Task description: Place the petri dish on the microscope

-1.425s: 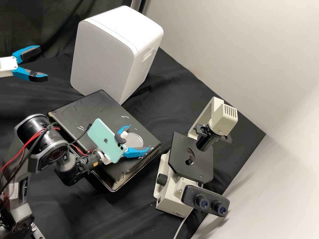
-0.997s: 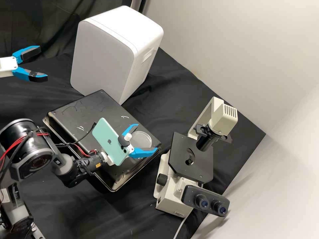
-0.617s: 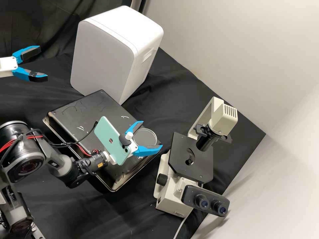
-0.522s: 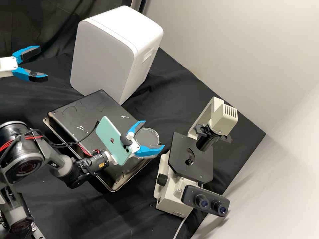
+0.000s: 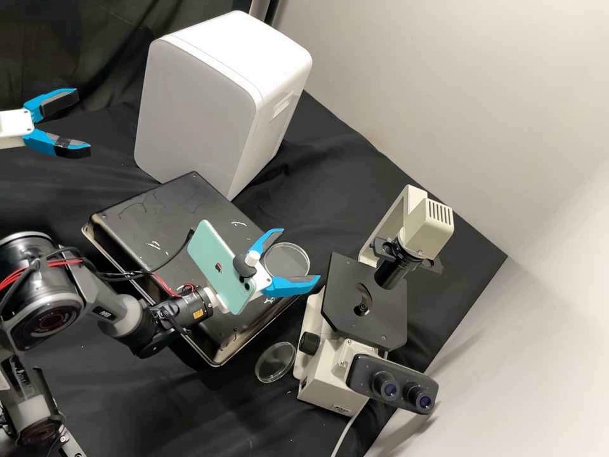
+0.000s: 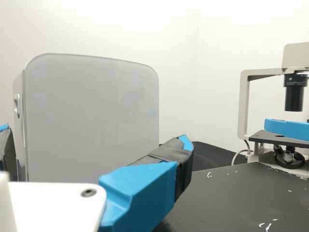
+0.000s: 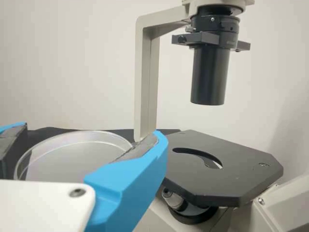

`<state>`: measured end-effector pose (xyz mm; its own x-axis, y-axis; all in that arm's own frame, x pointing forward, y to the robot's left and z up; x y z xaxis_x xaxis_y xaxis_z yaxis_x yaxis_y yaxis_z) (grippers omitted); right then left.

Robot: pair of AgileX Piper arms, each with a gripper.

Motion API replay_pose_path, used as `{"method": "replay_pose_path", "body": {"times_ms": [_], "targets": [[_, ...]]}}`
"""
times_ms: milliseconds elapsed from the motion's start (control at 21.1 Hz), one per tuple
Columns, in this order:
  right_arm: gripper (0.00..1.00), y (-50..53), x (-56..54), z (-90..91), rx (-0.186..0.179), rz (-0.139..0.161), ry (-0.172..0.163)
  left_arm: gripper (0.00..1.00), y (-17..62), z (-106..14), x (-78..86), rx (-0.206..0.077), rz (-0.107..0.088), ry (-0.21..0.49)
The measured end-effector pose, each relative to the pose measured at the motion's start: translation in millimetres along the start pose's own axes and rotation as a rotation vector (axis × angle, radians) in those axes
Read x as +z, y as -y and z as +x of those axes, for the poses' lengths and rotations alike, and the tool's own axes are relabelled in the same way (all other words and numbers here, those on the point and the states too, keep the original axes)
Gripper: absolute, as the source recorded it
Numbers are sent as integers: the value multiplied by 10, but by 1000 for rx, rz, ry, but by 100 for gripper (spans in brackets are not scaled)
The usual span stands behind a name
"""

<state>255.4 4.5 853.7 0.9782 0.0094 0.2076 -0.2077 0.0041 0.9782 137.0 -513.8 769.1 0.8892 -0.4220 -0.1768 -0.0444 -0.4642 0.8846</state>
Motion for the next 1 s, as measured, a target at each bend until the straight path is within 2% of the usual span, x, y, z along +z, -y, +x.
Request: {"method": "replay_pose_path", "body": {"times_ms": [285,427,570,855,997], "targets": [[0,6,-2,1,-2,0,-1,100,0,0,0,0,0,0],[0,67,13,17,-24,4,4,100,0,0,0,0,0,0],[0,93,3,87,-26,1,-1,100,0,0,0,0,0,0],[0,142,64,285,-17,-4,52,100,1,0,2,0,0,1],[0,163,99,353,-23,-15,74,100,19,7,-1,-11,2,-2]]}}
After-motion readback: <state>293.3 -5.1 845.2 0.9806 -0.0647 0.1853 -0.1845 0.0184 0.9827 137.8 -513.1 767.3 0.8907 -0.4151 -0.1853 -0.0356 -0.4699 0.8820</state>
